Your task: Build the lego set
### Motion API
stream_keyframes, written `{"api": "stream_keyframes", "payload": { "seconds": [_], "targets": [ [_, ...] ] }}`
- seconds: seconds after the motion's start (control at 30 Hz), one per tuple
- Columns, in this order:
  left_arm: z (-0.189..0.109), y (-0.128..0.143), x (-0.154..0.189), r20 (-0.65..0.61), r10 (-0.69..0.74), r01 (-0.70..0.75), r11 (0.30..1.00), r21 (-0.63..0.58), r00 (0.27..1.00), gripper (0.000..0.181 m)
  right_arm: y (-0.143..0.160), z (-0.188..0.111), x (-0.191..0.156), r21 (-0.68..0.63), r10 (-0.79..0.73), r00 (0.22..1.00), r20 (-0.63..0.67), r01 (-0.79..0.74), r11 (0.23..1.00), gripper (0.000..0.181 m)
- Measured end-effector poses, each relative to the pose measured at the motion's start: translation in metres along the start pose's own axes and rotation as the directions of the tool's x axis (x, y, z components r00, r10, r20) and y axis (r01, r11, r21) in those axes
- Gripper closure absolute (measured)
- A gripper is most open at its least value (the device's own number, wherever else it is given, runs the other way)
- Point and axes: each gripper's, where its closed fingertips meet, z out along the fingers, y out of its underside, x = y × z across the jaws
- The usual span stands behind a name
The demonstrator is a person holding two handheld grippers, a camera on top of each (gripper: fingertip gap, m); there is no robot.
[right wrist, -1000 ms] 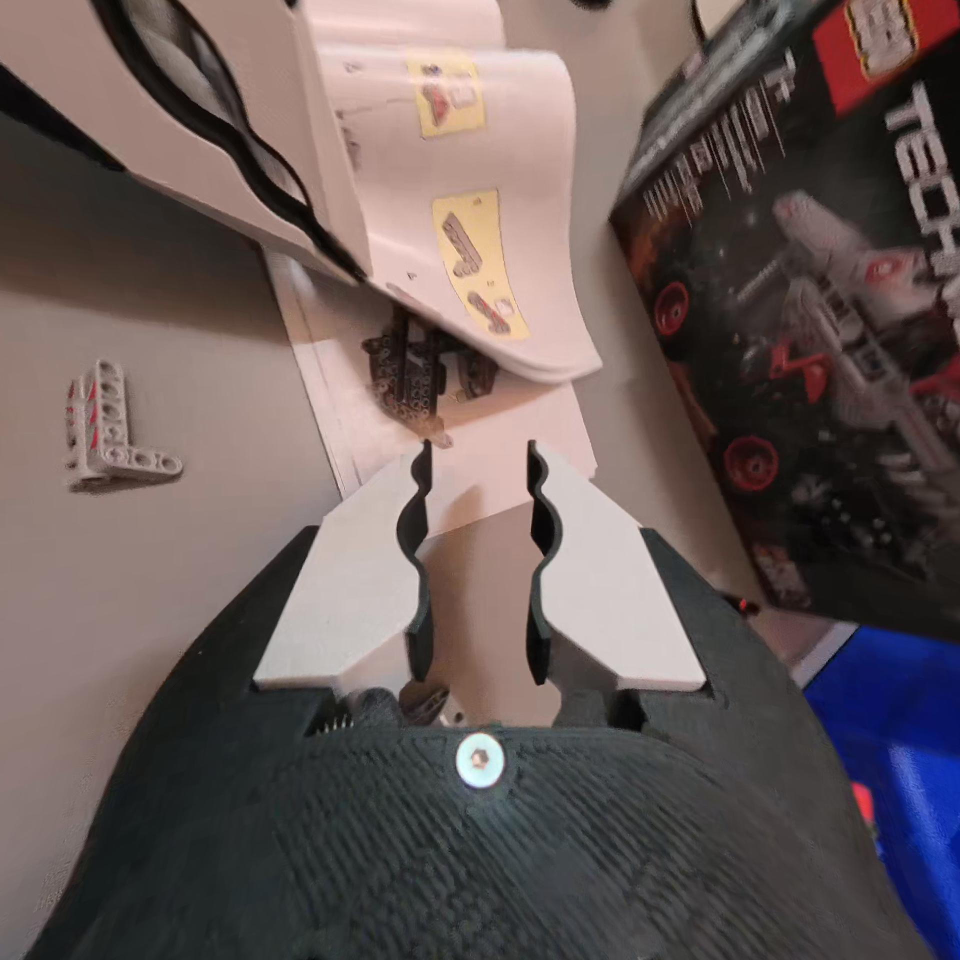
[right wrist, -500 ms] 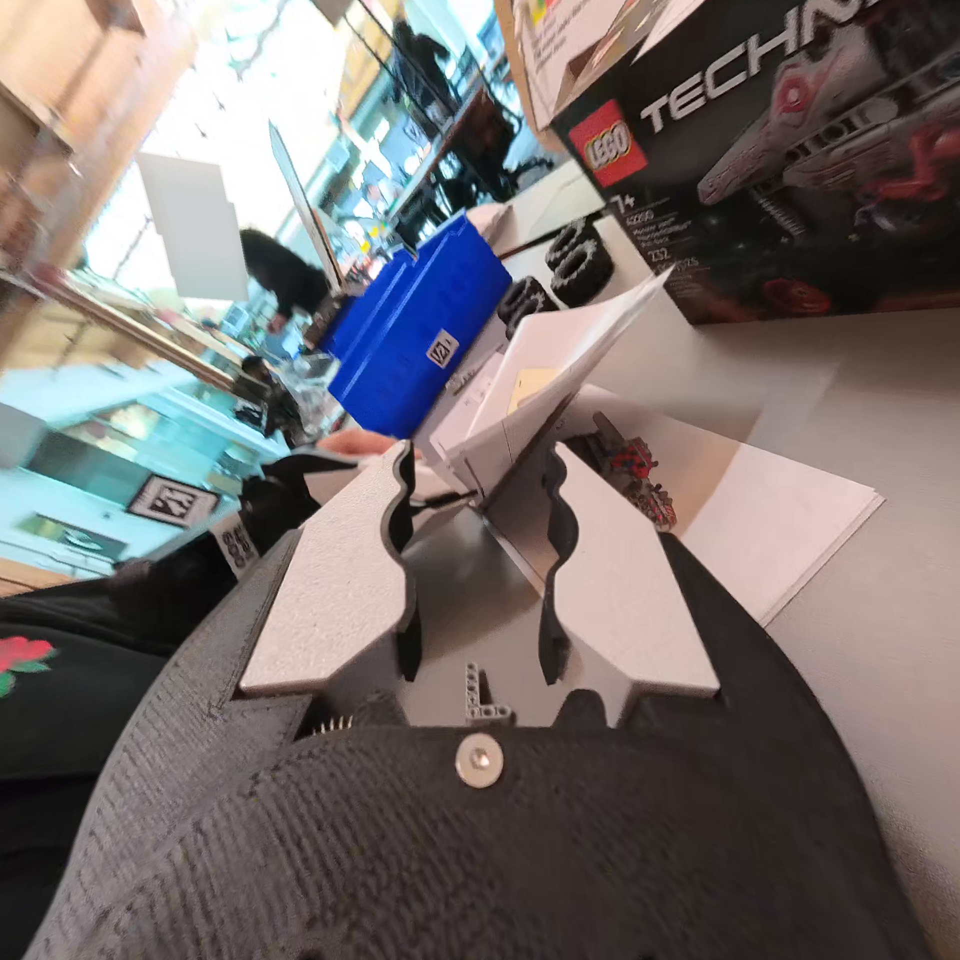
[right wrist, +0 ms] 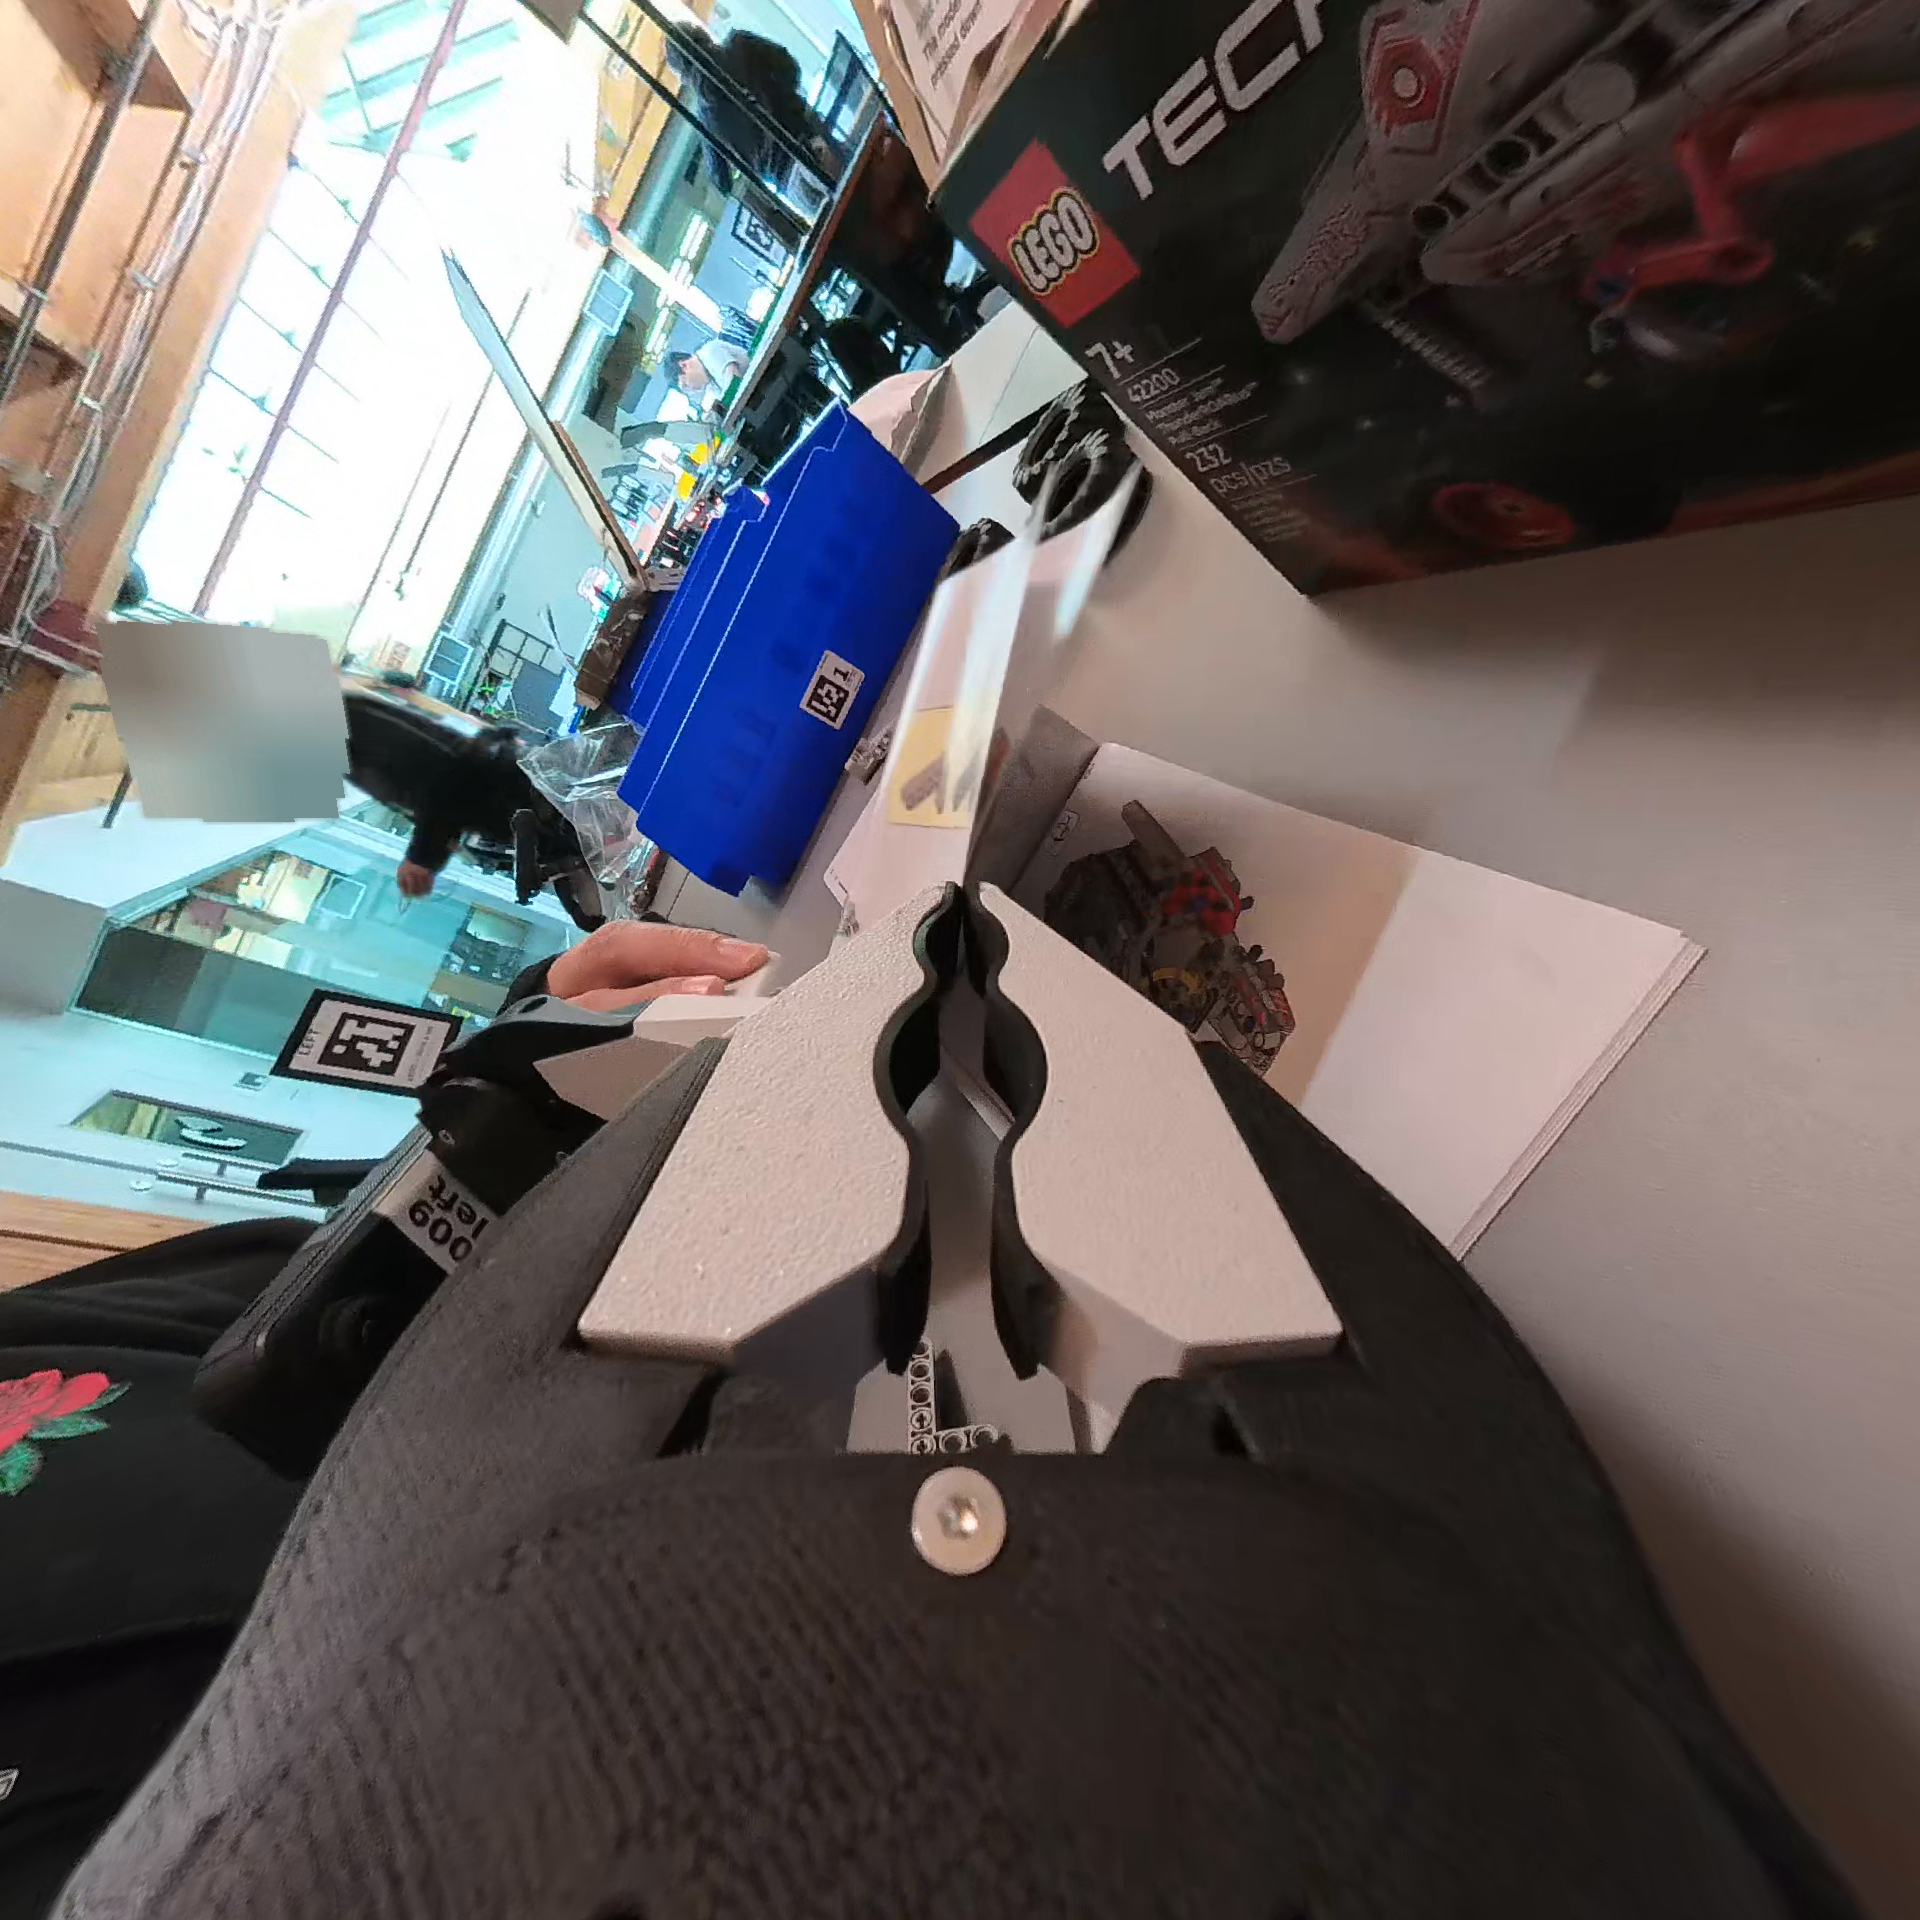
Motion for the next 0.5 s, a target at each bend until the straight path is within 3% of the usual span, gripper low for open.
{"api": "stream_keyframes", "payload": {
  "seconds": [0.5],
  "targets": [
    [-0.013, 0.006, -0.010, 0.029, -0.091, 0.090, 0.996, 0.014, 0.995, 0.181, -0.003, 0.004, -0.019, -0.002, -0.065, 0.996, 0.066, 0.065, 0.998, 0.181]
  ]
}}
